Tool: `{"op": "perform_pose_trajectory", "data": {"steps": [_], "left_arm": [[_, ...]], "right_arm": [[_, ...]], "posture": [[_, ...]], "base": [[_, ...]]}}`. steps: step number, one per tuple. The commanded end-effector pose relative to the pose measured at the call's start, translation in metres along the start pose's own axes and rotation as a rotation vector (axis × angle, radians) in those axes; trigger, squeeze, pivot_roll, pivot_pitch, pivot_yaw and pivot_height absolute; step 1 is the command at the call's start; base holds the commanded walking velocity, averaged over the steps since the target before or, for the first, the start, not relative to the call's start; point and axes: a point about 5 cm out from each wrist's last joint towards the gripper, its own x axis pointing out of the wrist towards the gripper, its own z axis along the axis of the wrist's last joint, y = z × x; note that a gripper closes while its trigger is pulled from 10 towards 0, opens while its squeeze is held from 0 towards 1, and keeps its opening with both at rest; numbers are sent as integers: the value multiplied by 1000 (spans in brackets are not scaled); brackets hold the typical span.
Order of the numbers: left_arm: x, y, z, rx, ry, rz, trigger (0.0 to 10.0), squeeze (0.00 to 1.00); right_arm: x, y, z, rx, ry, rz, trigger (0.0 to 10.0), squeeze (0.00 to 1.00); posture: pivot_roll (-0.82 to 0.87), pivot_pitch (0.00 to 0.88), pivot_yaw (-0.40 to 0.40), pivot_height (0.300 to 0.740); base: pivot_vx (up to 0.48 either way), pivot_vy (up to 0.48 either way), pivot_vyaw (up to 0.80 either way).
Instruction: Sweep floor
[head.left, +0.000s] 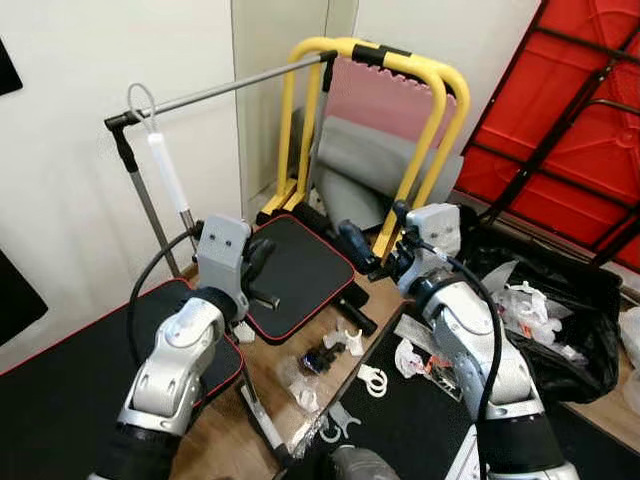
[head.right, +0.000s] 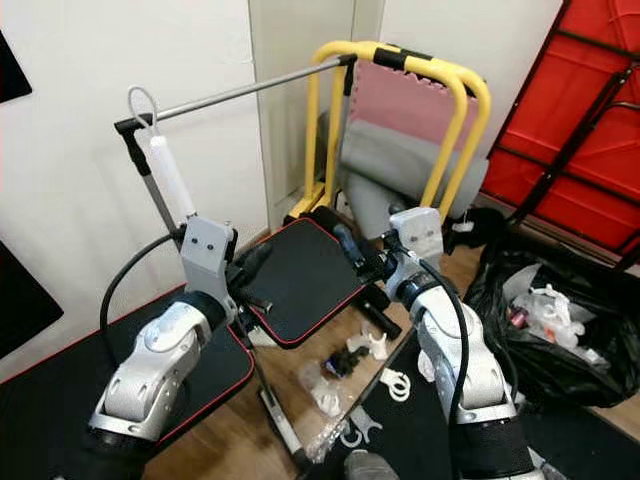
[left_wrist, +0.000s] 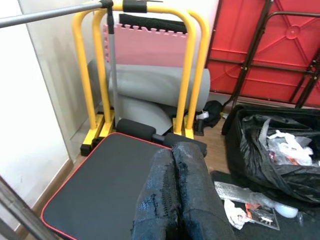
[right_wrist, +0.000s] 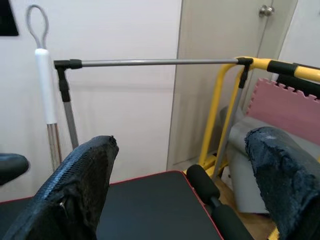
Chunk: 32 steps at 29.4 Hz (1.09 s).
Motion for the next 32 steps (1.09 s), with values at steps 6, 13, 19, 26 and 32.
{"op": "perform_pose_trajectory", "data": {"steps": [6,13,19,26,32], "left_arm": [[3,-1,0,19,-4,-19,10000,0],[3,-1,-1,21,-1,-26,10000,0],[4,-1,-1,21,1,-38,10000,0],[4,1,-2,3,25,-30,10000,0],[5,1,-3,11,32,-31,10000,0]], "right_arm": [[0,-7,-1,16,-1,-18,10000,0],[0,-8,-2,26,-5,-18,10000,0],[0,-8,-2,37,-9,-18,10000,0],[0,-8,-2,49,-8,-18,10000,0],[0,-9,-1,38,-10,-14,10000,0]], "posture": [[-161,0,-104,740],[-161,5,-101,740],[-155,10,-98,740],[-155,16,-100,740],[-160,17,-103,740]], "base": [[0,0,0],[0,0,0],[0,0,0],[0,0,0],[0,0,-533]]}}
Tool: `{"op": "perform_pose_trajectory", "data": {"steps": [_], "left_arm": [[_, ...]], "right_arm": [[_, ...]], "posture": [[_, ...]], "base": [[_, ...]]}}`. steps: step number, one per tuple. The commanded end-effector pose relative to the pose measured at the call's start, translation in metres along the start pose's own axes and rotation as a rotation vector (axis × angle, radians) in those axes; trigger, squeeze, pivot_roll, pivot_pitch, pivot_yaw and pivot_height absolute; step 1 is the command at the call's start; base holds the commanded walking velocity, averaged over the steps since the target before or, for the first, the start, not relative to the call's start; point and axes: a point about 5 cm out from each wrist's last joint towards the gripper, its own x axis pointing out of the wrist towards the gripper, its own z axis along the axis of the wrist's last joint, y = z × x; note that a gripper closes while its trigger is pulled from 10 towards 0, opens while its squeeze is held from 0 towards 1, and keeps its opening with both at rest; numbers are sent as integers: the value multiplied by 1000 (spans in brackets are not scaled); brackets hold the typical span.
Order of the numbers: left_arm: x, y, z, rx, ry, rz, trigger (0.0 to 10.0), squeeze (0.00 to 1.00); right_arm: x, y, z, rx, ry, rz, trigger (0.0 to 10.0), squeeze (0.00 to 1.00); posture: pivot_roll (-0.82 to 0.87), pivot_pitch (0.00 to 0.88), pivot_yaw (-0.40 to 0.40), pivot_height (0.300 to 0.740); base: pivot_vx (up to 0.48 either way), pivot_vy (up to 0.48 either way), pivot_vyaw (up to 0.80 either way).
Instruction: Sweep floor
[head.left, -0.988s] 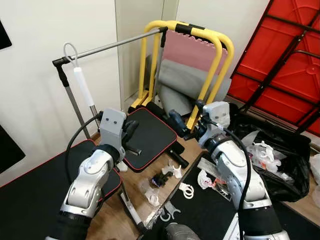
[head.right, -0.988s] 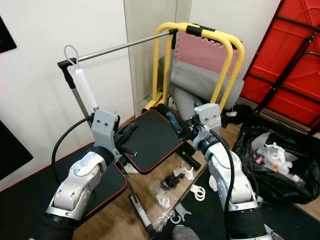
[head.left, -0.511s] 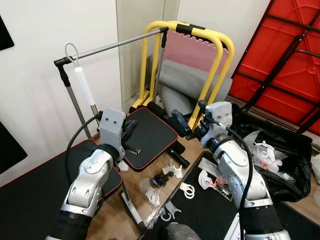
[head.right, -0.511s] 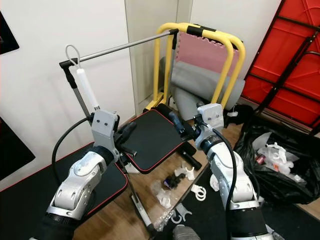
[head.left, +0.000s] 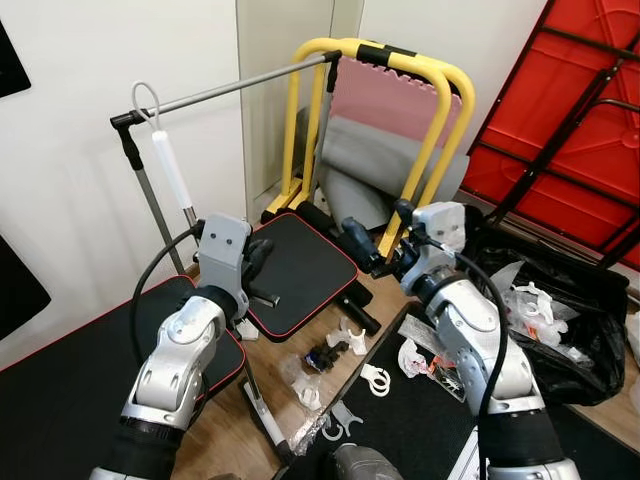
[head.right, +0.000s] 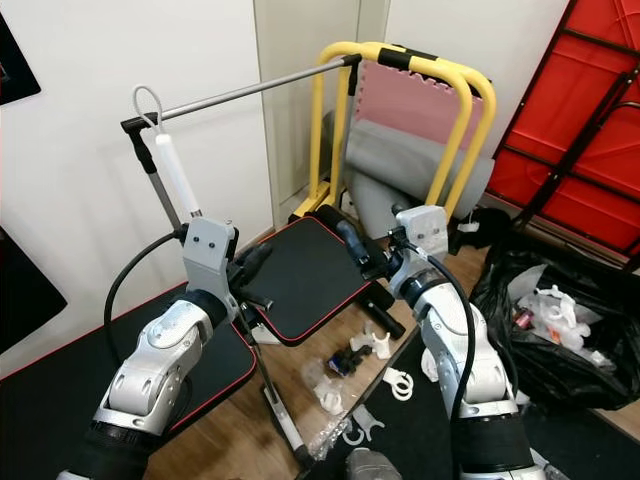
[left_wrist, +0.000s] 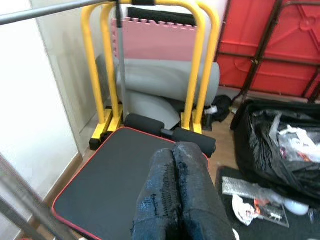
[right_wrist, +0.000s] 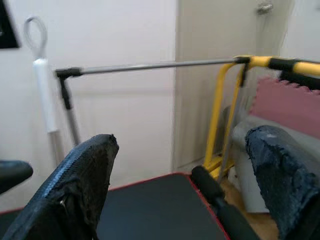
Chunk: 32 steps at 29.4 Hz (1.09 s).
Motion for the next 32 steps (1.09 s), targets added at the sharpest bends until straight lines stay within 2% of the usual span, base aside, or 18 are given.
{"op": "perform_pose_trajectory", "data": {"steps": [1,8,32], "left_arm": [[3,-4,0,4,12,-46,10000,0],[3,-5,0,7,13,-46,10000,0],[3,-7,-3,13,19,-58,10000,0]], "right_arm": [[-3,-5,-2,-3,5,-17,10000,0],[-3,-5,-1,9,0,-14,10000,0],[-4,-5,-4,4,16,-10,10000,0]], "posture": [[-160,17,-103,740],[-160,20,-104,740],[-163,12,-107,740]], "base": [[0,0,-800],[0,0,-652],[0,0,-67]]}}
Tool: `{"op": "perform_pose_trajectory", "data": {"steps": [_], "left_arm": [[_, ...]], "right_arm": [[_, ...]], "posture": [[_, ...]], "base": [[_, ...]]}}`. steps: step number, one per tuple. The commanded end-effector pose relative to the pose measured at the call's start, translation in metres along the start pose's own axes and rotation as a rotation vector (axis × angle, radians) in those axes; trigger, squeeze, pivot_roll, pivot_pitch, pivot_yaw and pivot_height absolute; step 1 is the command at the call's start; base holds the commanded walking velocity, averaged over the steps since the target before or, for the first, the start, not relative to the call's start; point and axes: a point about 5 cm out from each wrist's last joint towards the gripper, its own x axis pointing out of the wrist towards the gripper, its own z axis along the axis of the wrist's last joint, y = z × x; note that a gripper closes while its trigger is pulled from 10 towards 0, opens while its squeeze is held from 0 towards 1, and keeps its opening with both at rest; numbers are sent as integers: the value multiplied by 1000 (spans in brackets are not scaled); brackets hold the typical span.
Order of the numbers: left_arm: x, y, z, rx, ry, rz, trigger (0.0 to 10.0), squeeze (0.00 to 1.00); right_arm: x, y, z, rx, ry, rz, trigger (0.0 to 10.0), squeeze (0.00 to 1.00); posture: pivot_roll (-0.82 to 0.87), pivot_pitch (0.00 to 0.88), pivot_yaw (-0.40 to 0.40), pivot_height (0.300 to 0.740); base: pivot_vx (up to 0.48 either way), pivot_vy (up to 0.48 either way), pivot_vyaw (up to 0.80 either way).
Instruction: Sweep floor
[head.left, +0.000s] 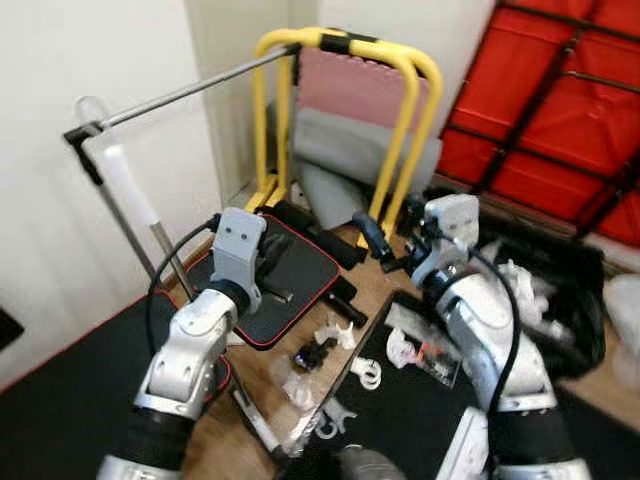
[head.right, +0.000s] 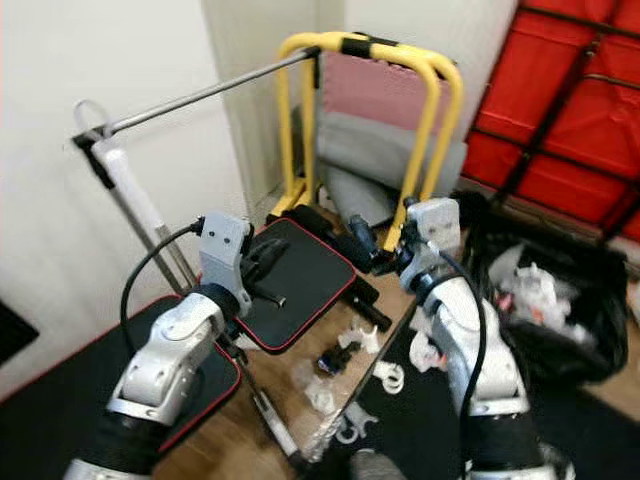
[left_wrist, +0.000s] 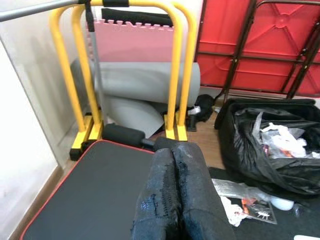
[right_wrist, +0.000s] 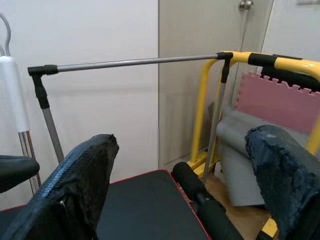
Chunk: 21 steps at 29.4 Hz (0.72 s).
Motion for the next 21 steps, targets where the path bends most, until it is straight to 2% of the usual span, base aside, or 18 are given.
{"op": "perform_pose_trajectory", "data": {"steps": [1,6,15,21], "left_arm": [[0,-4,-5,-1,21,-35,10000,0],[-1,-5,-7,2,24,-37,10000,0],[-1,-6,-7,2,26,-37,10000,0],[-1,-6,-6,0,25,-37,10000,0]], "right_arm": [[-2,-4,-2,2,9,-16,10000,0],[-4,-4,-4,6,14,-15,10000,0],[-4,-4,-4,10,18,-15,10000,0],[-4,-4,-4,12,16,-14,10000,0]], "posture": [[-162,12,-108,740],[-154,0,-108,740],[-154,3,-108,740],[-155,6,-109,740]], "base": [[0,0,0],[0,0,0],[-244,0,0],[-256,0,-667]]}}
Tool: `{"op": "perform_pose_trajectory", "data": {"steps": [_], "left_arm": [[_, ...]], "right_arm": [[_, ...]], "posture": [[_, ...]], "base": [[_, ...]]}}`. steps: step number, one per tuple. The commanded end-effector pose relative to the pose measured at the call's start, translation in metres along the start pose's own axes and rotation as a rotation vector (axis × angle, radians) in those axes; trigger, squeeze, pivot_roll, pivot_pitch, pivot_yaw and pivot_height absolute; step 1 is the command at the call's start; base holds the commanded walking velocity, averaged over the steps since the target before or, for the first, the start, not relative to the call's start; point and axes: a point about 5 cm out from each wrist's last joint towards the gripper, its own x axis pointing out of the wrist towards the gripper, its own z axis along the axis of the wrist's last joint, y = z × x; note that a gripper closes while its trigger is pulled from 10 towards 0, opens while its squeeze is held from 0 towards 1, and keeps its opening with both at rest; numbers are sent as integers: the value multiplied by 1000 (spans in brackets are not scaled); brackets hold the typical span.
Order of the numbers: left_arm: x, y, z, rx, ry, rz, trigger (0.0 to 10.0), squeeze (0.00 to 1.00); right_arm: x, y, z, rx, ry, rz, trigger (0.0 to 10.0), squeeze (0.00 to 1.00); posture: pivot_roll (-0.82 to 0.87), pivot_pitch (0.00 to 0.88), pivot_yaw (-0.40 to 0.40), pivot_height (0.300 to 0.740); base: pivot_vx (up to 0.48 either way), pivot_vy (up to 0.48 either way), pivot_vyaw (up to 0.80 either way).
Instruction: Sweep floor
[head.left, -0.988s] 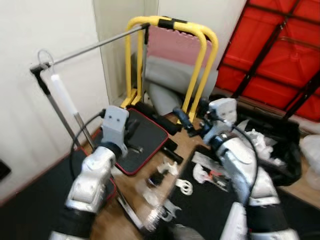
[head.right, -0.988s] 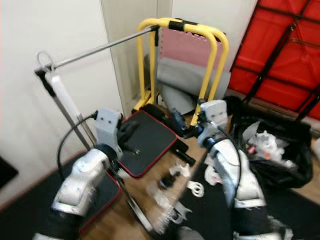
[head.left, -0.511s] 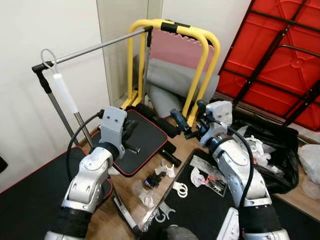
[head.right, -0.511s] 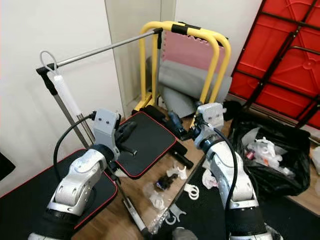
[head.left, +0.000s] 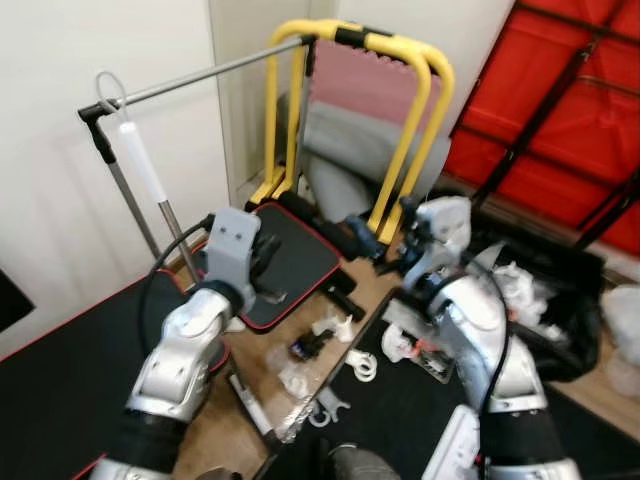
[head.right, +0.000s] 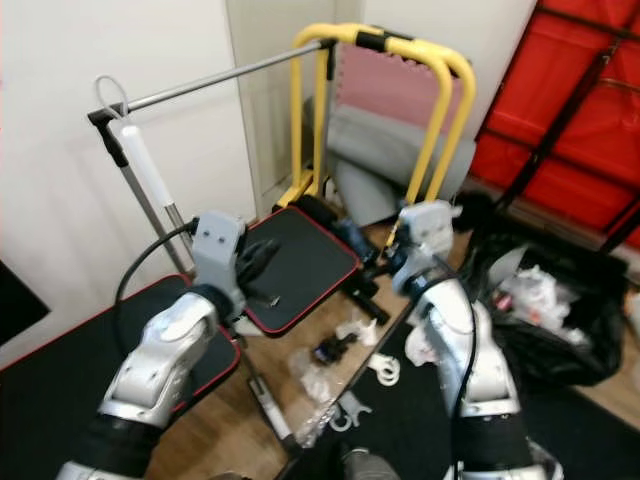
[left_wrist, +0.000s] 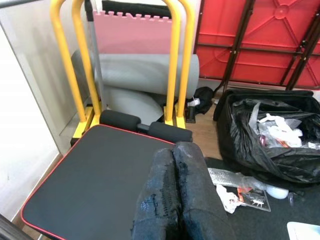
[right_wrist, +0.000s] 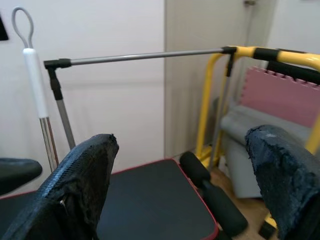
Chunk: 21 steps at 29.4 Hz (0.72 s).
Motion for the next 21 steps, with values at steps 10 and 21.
{"op": "perform_pose_trajectory", "data": {"steps": [10,21], "left_arm": [[0,-7,-3,-3,11,-39,10000,0],[1,-5,-1,-11,-5,-29,10000,0]], "right_arm": [[-3,-6,-2,2,12,-23,10000,0],[-2,-7,-2,-11,27,-27,10000,0]], "posture": [[-156,9,-110,740],[-156,11,-113,740]], "base": [[-269,0,0],[-165,0,-509]]}}
